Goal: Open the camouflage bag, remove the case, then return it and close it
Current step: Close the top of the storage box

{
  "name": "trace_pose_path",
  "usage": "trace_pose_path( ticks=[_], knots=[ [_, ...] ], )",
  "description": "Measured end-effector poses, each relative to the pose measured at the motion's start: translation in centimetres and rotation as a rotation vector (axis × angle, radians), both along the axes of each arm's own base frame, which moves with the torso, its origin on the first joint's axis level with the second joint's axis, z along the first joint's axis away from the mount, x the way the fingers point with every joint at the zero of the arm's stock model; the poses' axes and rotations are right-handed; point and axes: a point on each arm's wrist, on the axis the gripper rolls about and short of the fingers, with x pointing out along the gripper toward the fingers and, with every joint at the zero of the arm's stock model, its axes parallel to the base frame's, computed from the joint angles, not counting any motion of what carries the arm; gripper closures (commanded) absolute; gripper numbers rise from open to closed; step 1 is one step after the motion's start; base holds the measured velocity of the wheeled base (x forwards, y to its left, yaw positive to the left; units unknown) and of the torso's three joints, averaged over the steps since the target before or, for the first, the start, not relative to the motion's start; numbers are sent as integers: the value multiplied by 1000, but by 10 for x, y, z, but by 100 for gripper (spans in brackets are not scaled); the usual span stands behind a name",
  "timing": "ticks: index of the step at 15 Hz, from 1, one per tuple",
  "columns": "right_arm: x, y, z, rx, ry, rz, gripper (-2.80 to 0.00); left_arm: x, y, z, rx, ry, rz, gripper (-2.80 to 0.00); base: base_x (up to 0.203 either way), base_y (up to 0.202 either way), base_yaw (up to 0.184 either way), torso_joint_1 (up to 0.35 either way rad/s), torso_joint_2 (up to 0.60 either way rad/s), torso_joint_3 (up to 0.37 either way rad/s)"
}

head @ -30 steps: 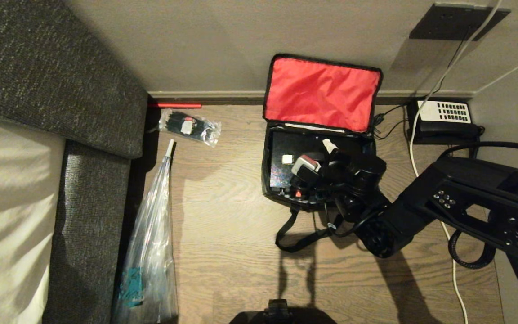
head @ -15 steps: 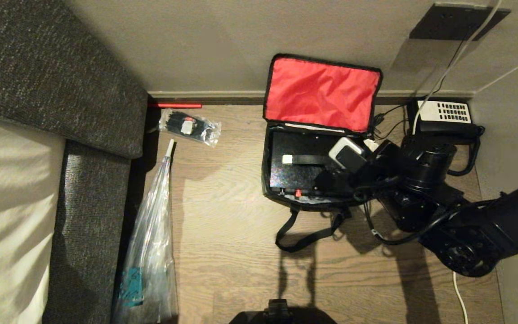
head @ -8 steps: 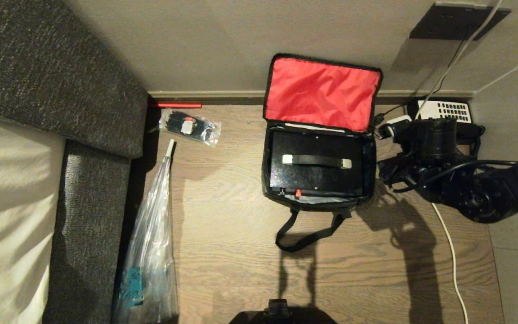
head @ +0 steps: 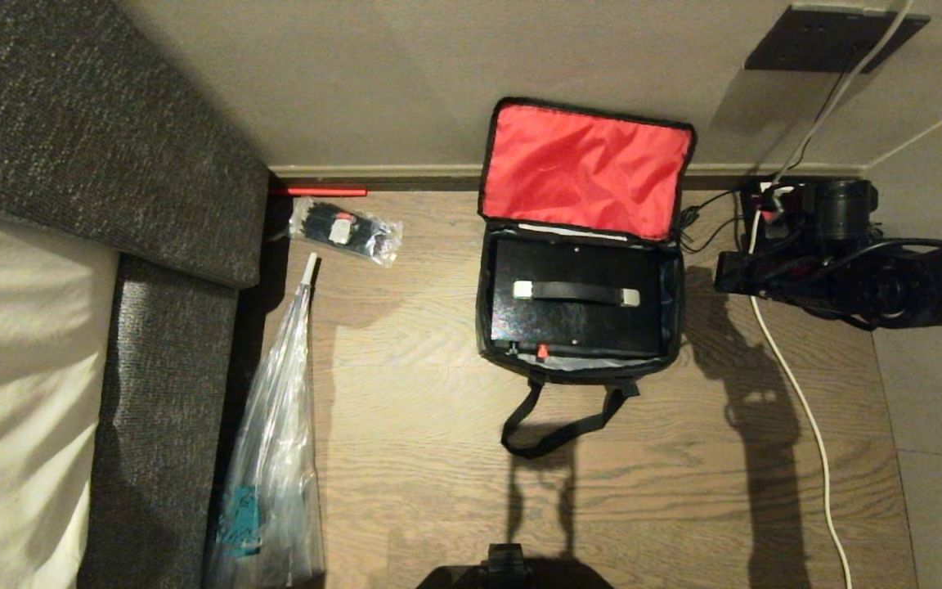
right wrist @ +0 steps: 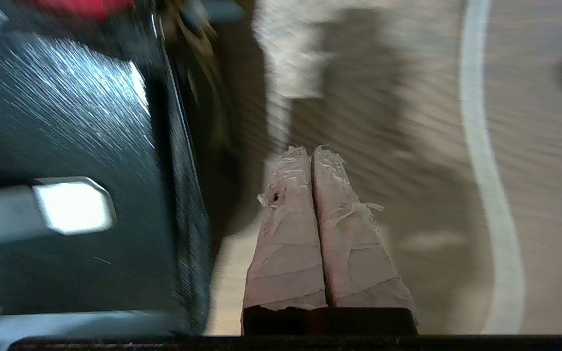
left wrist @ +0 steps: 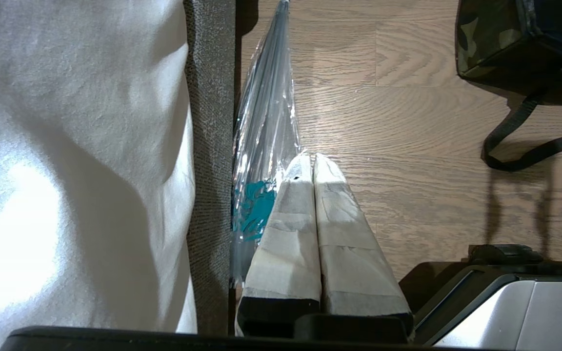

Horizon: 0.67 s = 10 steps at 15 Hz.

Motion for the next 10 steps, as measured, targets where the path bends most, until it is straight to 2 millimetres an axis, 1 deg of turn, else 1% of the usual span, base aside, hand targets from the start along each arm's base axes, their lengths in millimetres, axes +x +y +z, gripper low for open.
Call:
trace_pose_path(
  ticks=[2,4,6,7,9,10],
  knots=[
    [2,-21,7,158,-35,79,0,0,0,0,0,0,0,0,0,0,0,0,0,0],
    [1,-41,14,253,-60,97,0,0,0,0,0,0,-1,0,0,0,0,0,0,0],
    [6,-48,31,346,-109,117,0,0,0,0,0,0,0,0,0,0,0,0,0,0],
    [8,-50,38,423,-127,120,-280,0,0,0,0,0,0,0,0,0,0,0,0,0],
    [11,-52,45,593,-127,135,-280,0,0,0,-1,0,0,0,0,0,0,0,0,0],
    [12,-52,46,642,-123,149,-280,0,0,0,0,0,0,0,0,0,0,0,0,0]
  ],
)
